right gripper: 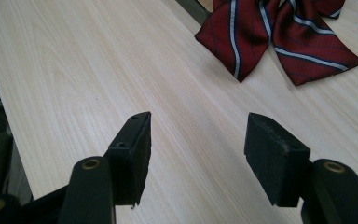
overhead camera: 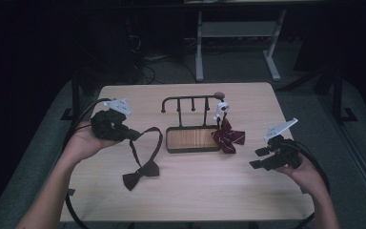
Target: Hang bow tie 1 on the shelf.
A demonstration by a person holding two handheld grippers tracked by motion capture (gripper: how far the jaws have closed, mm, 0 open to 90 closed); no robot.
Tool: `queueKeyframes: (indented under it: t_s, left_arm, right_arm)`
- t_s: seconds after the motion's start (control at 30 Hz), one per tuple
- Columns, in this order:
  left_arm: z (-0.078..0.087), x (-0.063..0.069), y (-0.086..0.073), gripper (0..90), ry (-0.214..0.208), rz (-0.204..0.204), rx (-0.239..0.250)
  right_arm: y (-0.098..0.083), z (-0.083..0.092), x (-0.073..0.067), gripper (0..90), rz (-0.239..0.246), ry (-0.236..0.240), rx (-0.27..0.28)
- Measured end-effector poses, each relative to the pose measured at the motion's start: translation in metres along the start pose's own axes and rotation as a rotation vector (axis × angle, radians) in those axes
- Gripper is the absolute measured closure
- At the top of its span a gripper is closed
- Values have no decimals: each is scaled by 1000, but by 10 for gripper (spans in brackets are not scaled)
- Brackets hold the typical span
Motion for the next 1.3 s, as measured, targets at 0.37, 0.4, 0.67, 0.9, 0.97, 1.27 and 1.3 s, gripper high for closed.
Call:
queueKeyframes:
  t_s: [0.37, 0.4, 0.67, 0.9, 0.97, 1.27, 1.3]
  left_arm:
    - [3, -6, 18, 899, 5, -1, -7]
    - [3, -7, 19, 899, 3, -8, -11]
    - [1, -9, 27, 899, -6, -10, -11]
    - [2, -13, 34, 899, -13, -14, -14]
    - [2, -14, 37, 899, -15, -18, -5]
    - [3, -17, 47, 899, -19, -26, -1]
    - [3, -17, 49, 899, -21, -26, -4]
  right_arm:
    - [0, 2, 0, 412, -2, -1, 6]
    - [0, 2, 0, 412, -4, 0, 7]
    - [-2, 3, 3, 412, -8, 2, 10]
    - [-5, 5, 4, 411, -11, 0, 13]
    - [-6, 6, 4, 412, -21, -1, 11]
    - [-7, 6, 7, 412, -28, -1, 20]
    - [-7, 5, 8, 412, -28, 0, 18]
Point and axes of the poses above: each handheld gripper's, and its own axes: z roughly backward along the jaws, y roughly out of its top, x roughly to its right, the point moved 1 cm from there along -z, roughly forward along the jaws, and after that the axes turned 14 degrees about -y, right-handed, at the moved point
